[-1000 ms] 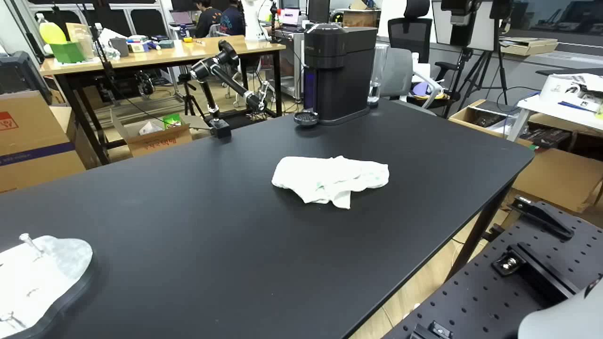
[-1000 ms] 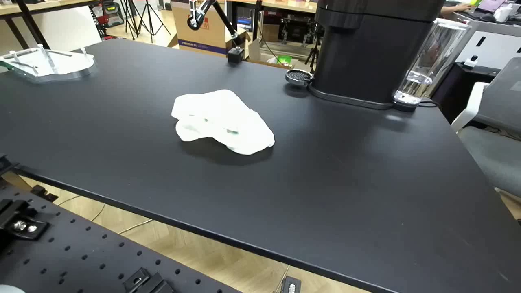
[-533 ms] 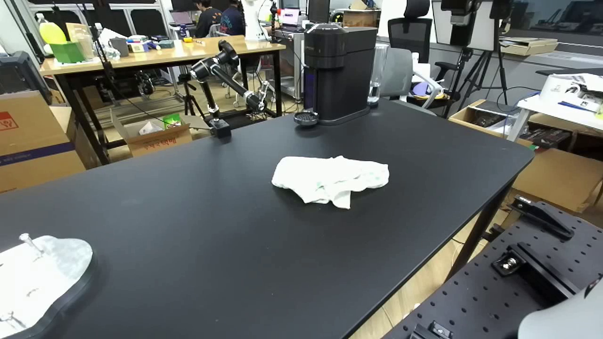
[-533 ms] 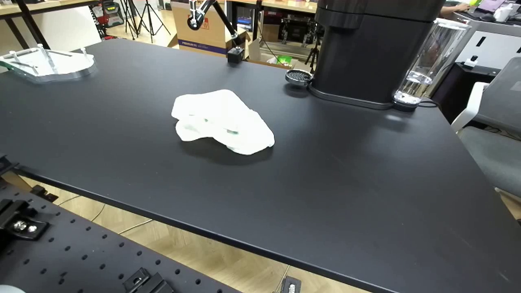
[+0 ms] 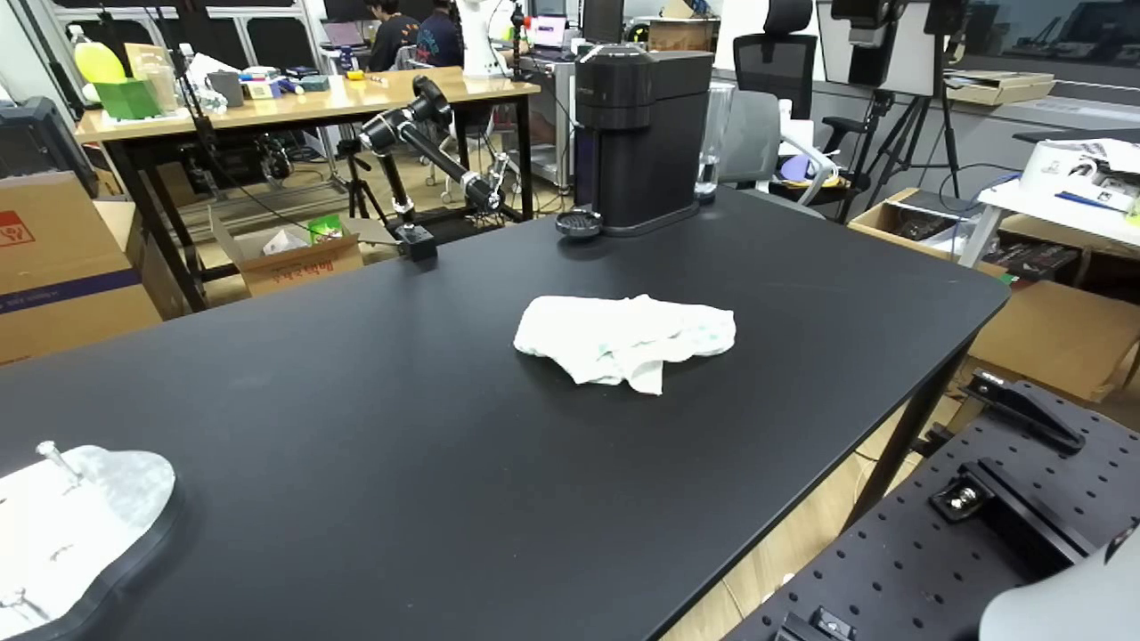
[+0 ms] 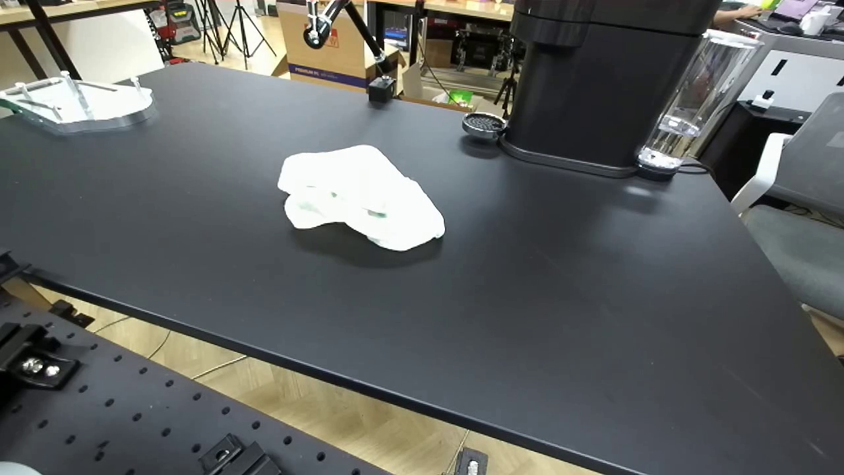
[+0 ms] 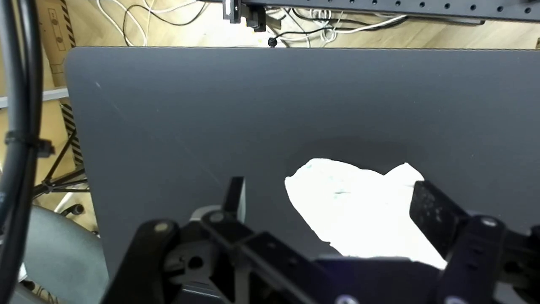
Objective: Hang the cloth on the black stand
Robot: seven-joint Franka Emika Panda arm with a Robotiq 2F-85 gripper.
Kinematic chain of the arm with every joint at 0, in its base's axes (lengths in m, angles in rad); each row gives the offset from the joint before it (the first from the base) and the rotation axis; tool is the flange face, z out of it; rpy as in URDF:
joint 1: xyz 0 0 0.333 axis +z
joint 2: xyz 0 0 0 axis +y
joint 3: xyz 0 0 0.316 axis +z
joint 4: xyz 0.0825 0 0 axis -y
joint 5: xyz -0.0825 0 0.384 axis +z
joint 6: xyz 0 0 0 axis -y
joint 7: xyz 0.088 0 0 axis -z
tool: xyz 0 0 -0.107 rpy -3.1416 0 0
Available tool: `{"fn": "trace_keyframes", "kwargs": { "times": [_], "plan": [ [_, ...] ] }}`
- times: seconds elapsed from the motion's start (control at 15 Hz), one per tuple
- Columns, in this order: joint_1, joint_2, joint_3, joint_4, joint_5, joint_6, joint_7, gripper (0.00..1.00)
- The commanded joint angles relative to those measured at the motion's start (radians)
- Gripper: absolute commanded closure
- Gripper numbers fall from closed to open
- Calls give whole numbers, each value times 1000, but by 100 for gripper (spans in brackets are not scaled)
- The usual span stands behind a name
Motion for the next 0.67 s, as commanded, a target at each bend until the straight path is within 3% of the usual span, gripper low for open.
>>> {"fn": "trace_keyframes", "kwargs": {
  "times": [0.0,0.27,0.6],
  "plan": [
    [-42,87,-26,3,-58,148,67,0],
    [-76,252,-39,15,-95,430,61,0],
    [0,487,-47,63,-59,584,-82,0]
  ]
}}
